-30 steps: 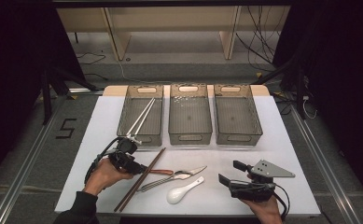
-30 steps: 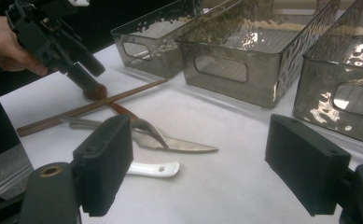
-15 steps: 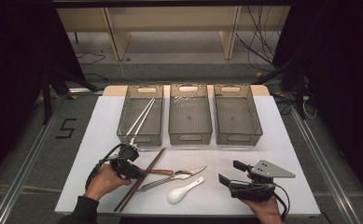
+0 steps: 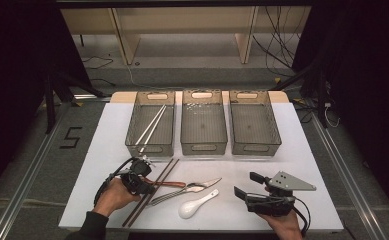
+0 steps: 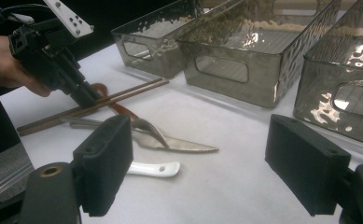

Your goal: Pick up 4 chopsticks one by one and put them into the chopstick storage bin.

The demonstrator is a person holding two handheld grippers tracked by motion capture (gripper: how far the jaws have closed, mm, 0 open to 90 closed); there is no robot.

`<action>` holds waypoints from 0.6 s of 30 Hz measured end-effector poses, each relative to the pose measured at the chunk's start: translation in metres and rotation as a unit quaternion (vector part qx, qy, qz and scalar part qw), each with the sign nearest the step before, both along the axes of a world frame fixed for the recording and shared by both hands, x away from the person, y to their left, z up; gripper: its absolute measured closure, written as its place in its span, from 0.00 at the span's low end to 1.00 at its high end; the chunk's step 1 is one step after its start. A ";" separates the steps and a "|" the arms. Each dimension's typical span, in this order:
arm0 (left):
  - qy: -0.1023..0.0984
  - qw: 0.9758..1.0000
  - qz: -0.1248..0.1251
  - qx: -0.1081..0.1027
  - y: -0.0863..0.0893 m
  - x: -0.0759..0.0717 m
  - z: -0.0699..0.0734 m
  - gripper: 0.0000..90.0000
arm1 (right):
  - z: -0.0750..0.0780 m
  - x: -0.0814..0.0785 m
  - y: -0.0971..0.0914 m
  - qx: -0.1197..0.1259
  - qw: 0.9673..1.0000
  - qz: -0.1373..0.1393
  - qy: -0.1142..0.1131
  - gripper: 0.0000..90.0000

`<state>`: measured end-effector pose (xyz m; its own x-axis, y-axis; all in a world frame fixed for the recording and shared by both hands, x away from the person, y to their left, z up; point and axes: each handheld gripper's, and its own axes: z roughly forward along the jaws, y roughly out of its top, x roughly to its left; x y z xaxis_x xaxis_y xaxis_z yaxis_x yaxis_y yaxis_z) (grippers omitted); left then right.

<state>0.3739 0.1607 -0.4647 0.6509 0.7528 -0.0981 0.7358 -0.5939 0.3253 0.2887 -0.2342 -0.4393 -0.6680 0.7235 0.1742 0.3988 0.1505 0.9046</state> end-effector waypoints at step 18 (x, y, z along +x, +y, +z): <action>-0.006 1.000 0.008 0.001 0.003 0.001 0.002 0.94 | 0.000 0.000 0.000 0.000 1.000 0.000 -0.001 0.26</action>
<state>0.3749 0.1636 -0.4623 0.6394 0.7638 -0.0881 0.7415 -0.5822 0.3335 0.2888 -0.2340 -0.4395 -0.6686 0.7234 0.1722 0.3970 0.1514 0.9052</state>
